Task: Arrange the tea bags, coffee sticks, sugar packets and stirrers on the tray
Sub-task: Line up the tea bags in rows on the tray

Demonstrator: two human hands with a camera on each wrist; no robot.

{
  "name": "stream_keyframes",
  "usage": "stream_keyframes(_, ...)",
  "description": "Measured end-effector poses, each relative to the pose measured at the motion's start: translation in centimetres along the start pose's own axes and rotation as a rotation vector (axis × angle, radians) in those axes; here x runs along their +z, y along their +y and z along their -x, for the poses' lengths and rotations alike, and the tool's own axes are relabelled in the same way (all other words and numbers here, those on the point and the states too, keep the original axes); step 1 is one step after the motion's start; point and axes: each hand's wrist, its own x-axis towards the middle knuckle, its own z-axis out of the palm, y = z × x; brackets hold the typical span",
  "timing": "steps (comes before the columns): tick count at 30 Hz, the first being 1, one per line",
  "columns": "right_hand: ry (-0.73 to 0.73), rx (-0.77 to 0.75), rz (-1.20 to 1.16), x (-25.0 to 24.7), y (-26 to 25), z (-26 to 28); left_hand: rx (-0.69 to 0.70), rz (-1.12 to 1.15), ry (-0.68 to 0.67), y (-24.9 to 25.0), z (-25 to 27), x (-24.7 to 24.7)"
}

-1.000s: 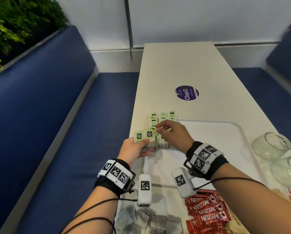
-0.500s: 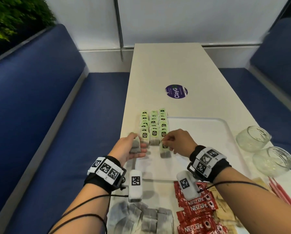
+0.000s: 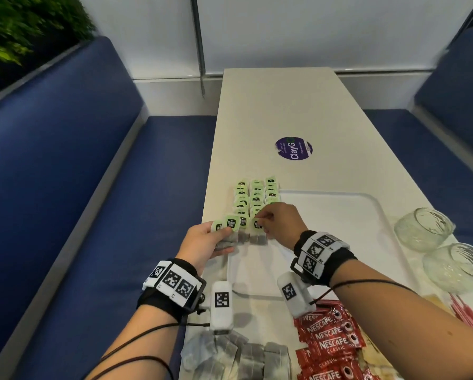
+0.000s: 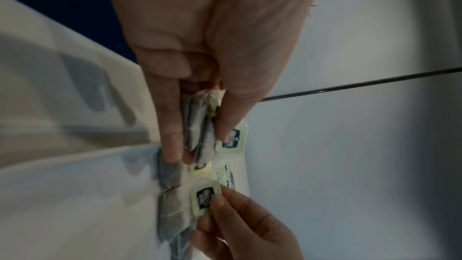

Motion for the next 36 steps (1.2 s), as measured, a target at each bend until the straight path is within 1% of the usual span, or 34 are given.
stream_keyframes(2,0.033,0.002,0.029,-0.1,0.1,-0.2,0.011,-0.004,0.003,0.1,0.0,-0.1)
stream_keyframes(4,0.112,-0.033,0.07,-0.4,0.1,0.1,0.021,-0.018,-0.006,0.2,0.1,0.0)
stream_keyframes(6,0.166,-0.068,0.003,-0.7,-0.3,0.7,0.034,-0.029,-0.014,0.4,0.2,0.4)
stream_keyframes(7,0.159,-0.076,-0.063,-0.8,-0.4,1.1,0.041,-0.032,-0.014,0.4,0.2,0.7)
stream_keyframes(9,0.079,-0.074,-0.205,-1.0,-0.7,1.8,0.049,-0.037,-0.027,0.4,0.3,1.4)
stream_keyframes(10,0.036,-0.07,-0.24,-1.0,-0.8,2.1,0.052,-0.04,-0.042,0.5,0.4,1.8)
stream_keyframes(12,0.003,-0.079,-0.22,-1.3,-1.0,2.4,0.061,-0.053,-0.081,0.5,0.5,2.5)
stream_keyframes(15,0.029,-0.108,-0.173,-2.3,-1.3,2.9,0.062,-0.038,-0.132,0.7,0.6,3.1)
stream_keyframes(17,0.026,-0.089,-0.226,-3.1,-1.0,3.0,0.045,-0.007,-0.124,1.0,0.5,3.3)
stream_keyframes(19,-0.054,-0.046,-0.253,-3.9,-0.2,3.2,0.015,0.031,-0.067,1.3,0.1,3.1)
stream_keyframes(20,-0.12,-0.021,-0.224,-4.3,0.4,3.4,0.005,0.045,-0.041,1.4,0.0,3.0)
stream_keyframes(22,-0.257,0.026,-0.077,-4.8,1.6,3.7,0.015,0.034,-0.001,1.5,-0.3,2.7)
stream_keyframes(23,-0.299,0.041,0.011,-4.9,2.1,3.9,0.034,0.001,0.023,1.3,-0.4,2.5)
stream_keyframes(24,-0.303,0.046,0.086,-4.8,2.5,4.0,0.057,-0.046,0.046,1.2,-0.5,2.4)
stream_keyframes(26,-0.202,0.023,0.168,-4.5,3.2,4.0,0.1,-0.119,0.081,1.0,-0.7,2.3)
stream_keyframes(28,-0.072,0.0,0.189,-4.0,3.2,3.7,0.117,-0.156,0.108,0.7,-0.8,2.2)
stream_keyframes(29,-0.031,-0.008,0.196,-3.8,3.2,3.4,0.122,-0.178,0.128,0.6,-1.0,2.0)
stream_keyframes(32,0.02,-0.023,0.184,-3.1,2.7,2.5,0.154,-0.243,0.154,0.1,-1.5,1.0)
stream_keyframes(36,0.038,-0.026,0.181,-2.8,2.4,1.7,0.155,-0.294,0.126,0.1,-1.6,0.0)
